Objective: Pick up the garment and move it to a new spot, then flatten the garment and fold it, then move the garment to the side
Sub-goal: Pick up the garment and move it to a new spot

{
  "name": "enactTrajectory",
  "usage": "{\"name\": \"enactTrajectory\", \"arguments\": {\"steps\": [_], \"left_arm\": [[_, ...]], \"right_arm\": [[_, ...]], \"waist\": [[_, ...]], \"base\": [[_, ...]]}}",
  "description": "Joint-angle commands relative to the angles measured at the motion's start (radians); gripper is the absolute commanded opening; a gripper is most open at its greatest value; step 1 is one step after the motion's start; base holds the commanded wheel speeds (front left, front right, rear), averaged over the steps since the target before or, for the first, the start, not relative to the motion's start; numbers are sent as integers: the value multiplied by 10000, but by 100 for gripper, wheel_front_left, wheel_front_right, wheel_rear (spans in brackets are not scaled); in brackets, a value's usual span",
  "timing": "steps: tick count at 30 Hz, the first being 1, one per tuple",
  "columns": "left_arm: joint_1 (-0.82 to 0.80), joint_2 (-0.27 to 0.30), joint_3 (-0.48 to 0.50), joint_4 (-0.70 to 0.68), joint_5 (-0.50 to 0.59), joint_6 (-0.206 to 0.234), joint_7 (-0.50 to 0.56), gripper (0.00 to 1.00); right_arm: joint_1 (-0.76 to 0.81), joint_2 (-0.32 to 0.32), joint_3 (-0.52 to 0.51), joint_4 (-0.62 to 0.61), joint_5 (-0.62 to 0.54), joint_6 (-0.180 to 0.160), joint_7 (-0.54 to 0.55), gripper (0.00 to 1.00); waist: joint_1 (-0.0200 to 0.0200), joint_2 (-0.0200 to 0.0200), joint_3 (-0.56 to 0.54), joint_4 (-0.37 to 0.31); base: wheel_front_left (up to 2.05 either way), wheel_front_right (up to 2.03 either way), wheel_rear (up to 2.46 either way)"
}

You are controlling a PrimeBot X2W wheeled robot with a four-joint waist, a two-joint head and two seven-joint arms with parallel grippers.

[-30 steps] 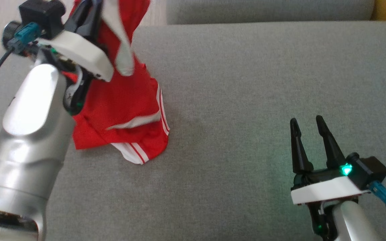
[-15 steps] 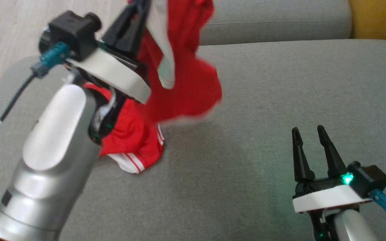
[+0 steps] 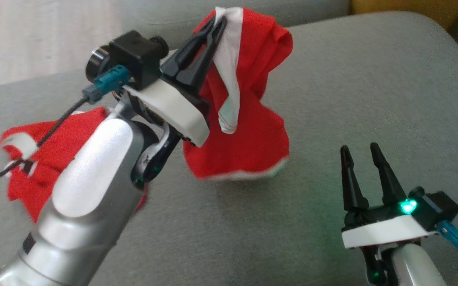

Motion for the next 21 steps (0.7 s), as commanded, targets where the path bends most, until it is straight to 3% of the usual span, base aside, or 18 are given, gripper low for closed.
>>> {"name": "enactTrajectory", "arguments": {"steps": [1, 5, 6, 7, 8, 15, 21], "left_arm": [[-561, 176, 237, -87, 94, 12, 62, 0], [-904, -115, -1, 730, 121, -126, -17, 0], [-1020, -218, -32, 1022, 131, -150, -105, 32], [-1161, -300, -41, 1348, 189, -149, -238, 93], [-1295, -417, -55, 1730, 229, -154, -397, 100], [-2317, -811, -23, 4176, 757, -126, -2028, 100], [-2435, -587, -125, 5002, 906, -342, -2908, 100]], "right_arm": [[-532, -58, 355, -421, 101, -7, -109, 100], [-721, -58, 624, -535, 278, -7, -109, 100], [-743, -58, 658, -551, 325, -7, -109, 100], [-765, -58, 708, -560, 376, -7, -109, 100], [-772, -58, 736, -562, 424, -7, -109, 100], [-863, -58, 878, -588, 506, -7, -109, 100], [-747, -58, 473, -565, 350, -7, -109, 100]], "waist": [[0, 0, 513, -819], [0, 0, 881, -1503], [0, 0, 936, -1623], [0, 0, 997, -1753], [0, 0, 1023, -1841], [0, 0, 1174, -2054], [0, 0, 1006, -1324]], "base": [[0, 0, 0], [0, 0, 0], [0, 0, 0], [0, 0, 0], [0, 0, 0], [0, 0, 0], [0, 0, 0]]}}
